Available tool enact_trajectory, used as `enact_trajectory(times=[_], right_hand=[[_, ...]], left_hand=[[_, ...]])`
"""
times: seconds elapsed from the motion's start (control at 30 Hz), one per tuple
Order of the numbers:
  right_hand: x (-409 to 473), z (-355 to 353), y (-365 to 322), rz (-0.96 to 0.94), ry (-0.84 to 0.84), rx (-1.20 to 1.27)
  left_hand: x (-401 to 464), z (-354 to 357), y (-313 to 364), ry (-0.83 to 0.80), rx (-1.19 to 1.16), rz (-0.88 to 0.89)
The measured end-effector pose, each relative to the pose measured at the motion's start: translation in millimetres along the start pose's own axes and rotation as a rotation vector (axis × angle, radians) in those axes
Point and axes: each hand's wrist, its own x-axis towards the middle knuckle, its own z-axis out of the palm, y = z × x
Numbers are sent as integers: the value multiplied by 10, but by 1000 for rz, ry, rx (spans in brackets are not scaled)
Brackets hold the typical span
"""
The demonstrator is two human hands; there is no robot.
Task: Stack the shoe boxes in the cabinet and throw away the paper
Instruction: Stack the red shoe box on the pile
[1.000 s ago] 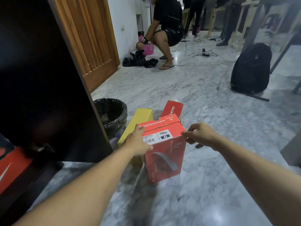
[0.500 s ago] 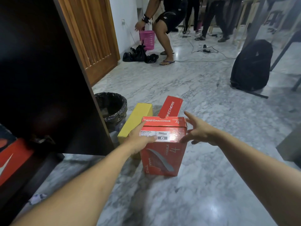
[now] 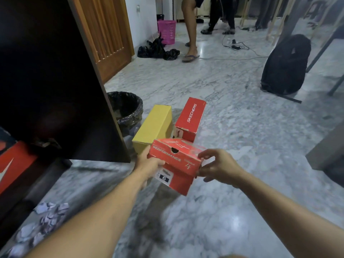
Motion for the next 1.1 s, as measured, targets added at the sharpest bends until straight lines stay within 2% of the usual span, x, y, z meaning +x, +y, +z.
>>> enact_trajectory(times=[0.1,0.3,0.43,0.57,0.63,0.73,0.8,0.87,1.0,1.1], right_hand=[[-54,206,107,-26,-12,6],[-51,448,342,100,-154,50],[166,362,549,148,-26,-24],[520,138,727,185,99,-241],[698,58,731,183,116,-352],[944,7,692,170,111,-417],[1083,21,696,193,35,-416],[1202,59,771,199,-29,-399],[1455,134,1144,231,-36,-423],[1171,228,811,198,-37,-413]], left_hand=[[-23,-19,-138,27,-259,-138],[-41,-38,-469,179,-363,-326],[-21,31,-720,300,-373,-397],[0,67,-882,365,-263,-431],[-14,120,-917,356,-197,-447],[-46,232,-965,228,-252,-579],[-47,270,-1031,170,-277,-624],[-46,269,-1072,163,-286,-624],[-104,165,-1089,190,-312,-589],[-157,-14,-1102,233,-329,-524]])
